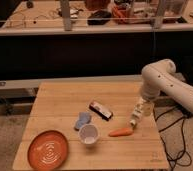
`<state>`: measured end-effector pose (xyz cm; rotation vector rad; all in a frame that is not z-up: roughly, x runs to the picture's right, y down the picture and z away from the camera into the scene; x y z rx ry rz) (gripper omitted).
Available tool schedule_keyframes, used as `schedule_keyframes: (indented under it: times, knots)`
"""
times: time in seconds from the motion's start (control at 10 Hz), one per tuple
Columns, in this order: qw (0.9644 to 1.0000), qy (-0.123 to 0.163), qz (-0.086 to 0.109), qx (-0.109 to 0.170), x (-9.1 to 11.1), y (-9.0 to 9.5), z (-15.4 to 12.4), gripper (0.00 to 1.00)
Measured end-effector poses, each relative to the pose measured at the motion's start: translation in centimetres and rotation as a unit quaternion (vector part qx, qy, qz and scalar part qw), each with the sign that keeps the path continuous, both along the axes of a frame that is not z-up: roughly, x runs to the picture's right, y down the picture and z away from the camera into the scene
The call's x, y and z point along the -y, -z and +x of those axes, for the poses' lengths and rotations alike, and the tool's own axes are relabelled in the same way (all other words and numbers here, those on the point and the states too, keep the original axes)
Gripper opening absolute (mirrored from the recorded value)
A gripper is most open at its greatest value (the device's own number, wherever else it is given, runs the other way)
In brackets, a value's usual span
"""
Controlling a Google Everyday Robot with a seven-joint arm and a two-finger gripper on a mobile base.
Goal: Push the eraser across the table
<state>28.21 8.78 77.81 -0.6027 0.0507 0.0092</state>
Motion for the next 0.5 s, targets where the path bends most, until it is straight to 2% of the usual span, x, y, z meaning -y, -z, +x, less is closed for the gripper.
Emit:
schedule_keyframes:
  times: [0.5]
  knots:
    - [1.0000, 0.003, 0.001, 0.003, 0.3, -1.4, -1.0, 0.80]
